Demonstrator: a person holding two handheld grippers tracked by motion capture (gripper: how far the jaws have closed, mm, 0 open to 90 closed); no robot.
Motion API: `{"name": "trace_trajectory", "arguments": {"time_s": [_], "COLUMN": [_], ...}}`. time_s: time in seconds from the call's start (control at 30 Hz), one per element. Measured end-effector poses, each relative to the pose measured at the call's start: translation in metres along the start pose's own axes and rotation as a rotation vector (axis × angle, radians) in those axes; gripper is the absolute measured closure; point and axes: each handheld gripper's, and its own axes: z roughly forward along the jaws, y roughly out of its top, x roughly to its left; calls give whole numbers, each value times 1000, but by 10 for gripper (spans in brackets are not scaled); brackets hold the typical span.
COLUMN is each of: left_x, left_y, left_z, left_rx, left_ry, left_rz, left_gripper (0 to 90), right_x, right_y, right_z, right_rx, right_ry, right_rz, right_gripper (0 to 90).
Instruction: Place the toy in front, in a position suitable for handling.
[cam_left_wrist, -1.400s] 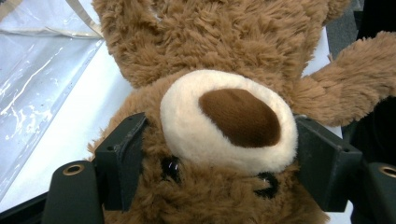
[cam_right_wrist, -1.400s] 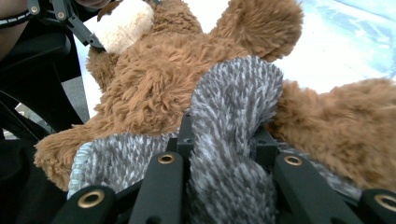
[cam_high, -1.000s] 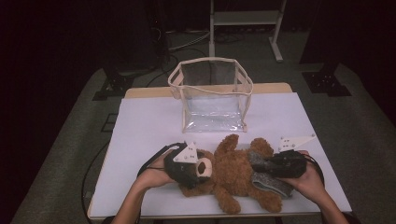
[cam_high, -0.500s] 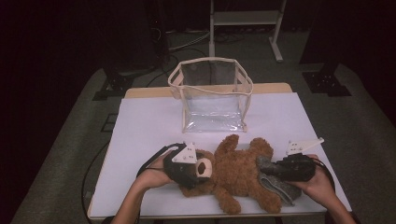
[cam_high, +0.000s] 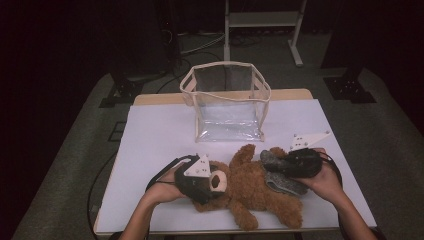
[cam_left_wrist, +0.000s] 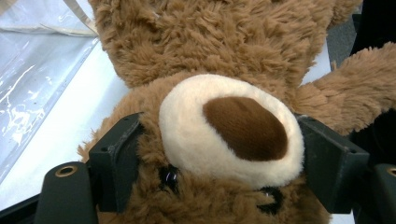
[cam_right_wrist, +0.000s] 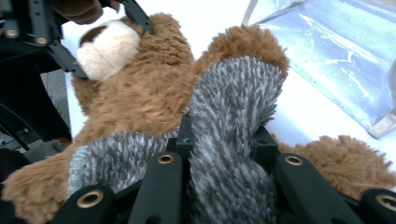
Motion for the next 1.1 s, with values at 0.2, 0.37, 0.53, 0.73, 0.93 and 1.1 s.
{"name": "trace_trajectory", "arguments": {"time_s": [0.2, 0.37, 0.53, 0.73, 0.93, 1.1], "left_x": [-1, -2, -4, -4, -4, -5], "left_y": [0, 1, 2, 1, 2, 3], "left_z": [0, 0, 1, 1, 1, 1], "left_rx": [-1, 13, 19, 10, 13, 26], "left_ry": [2, 3, 2, 0, 1, -2], "left_rz": [3, 19, 23, 21, 24, 34], "left_gripper": [221, 220, 221, 221, 221, 221], "right_x": [-17, -25, -11, -18, -40, -28], "right_y": [-15, -19, 1, -2, -22, -9], "right_z": [-8, -17, -6, 1, -8, -11], "right_rx": [2, -14, -28, -5, -19, -50], "right_ry": [-77, -104, -66, -80, -102, -69], "right_rz": [58, 90, 32, 35, 124, 103], "right_gripper": [713, 714, 713, 713, 713, 713]}}
